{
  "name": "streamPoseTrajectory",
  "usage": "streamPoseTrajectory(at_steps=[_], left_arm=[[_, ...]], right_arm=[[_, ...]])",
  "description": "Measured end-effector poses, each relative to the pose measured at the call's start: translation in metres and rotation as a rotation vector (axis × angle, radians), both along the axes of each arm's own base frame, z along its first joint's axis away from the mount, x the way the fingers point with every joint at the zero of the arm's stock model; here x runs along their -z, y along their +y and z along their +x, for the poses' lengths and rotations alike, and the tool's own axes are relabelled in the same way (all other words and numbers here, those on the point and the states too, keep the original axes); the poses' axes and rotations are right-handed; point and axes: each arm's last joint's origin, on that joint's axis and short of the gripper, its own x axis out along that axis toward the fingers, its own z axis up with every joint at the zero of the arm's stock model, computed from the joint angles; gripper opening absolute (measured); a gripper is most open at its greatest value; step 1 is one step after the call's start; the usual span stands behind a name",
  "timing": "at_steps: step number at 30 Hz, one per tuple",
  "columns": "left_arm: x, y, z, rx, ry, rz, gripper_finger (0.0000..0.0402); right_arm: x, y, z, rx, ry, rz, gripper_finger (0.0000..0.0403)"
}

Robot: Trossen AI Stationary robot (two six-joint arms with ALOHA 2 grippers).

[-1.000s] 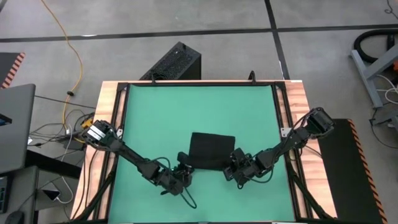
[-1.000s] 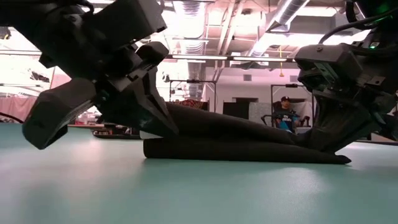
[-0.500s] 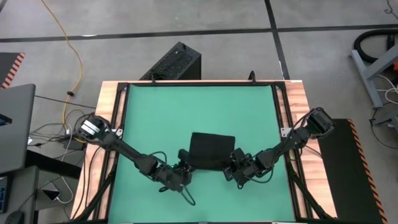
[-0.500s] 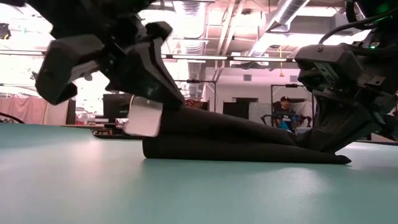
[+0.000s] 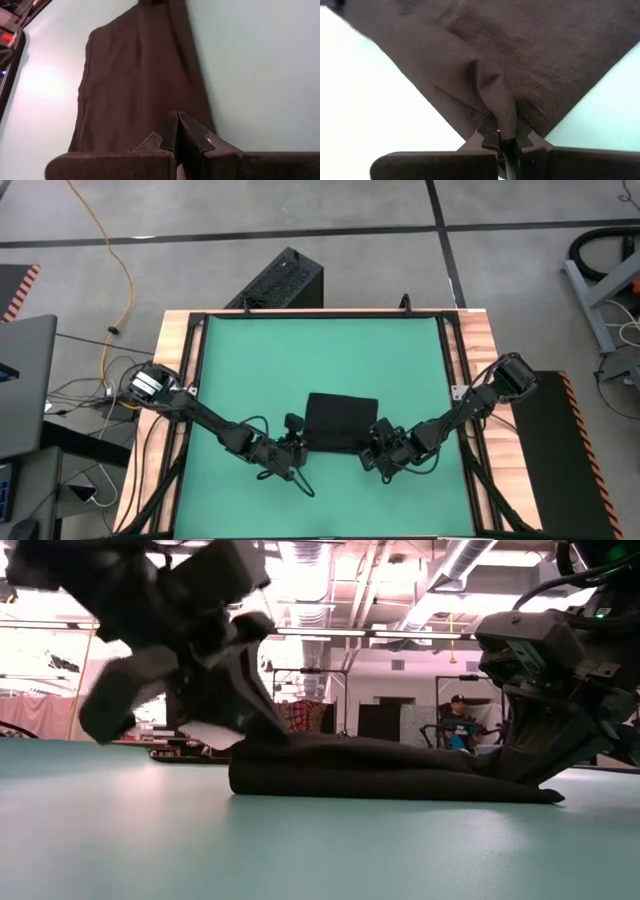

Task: Roll towel into tight, uniform cylinder
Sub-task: Roll the black towel

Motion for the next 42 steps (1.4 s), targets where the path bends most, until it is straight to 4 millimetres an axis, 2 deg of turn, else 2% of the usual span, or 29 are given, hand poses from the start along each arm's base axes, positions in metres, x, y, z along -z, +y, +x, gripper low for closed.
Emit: streamPoseTrajectory(at_steps=[5, 11, 16, 21, 26, 35, 42], left_arm=[[0.012, 0.011, -0.007, -0.038, -0.026, -0.021, 0.0000], [0.010, 0.015, -0.003, -0.015, -0.041, -0.026, 0.0000], [0.009, 0.028, 0.004, 0.010, -0.037, -0.081, 0.0000], [0.010, 0.037, 0.007, 0.008, -0.027, -0.100, 0.0000], [0.009, 0.041, 0.010, 0.030, -0.027, -0.131, 0.0000], [0.023, 0.045, 0.018, 0.051, -0.052, -0.159, 0.0000], [0.031, 0.047, 0.016, 0.033, -0.034, -0.157, 0.0000]], right_arm=[[0.000, 0.000, 0.000, 0.000, -0.002, -0.003, 0.0017], [0.000, 0.000, 0.000, 0.000, -0.003, -0.008, 0.0017], [-0.001, 0.000, 0.000, -0.036, -0.015, -0.056, 0.0024], [-0.016, 0.005, 0.000, -0.100, -0.058, -0.181, 0.0050], [-0.032, 0.003, -0.002, -0.093, -0.035, -0.249, 0.0056], [-0.033, 0.005, -0.004, -0.098, -0.007, -0.242, 0.0060], [-0.044, 0.007, 0.000, -0.136, 0.016, -0.290, 0.0100]])
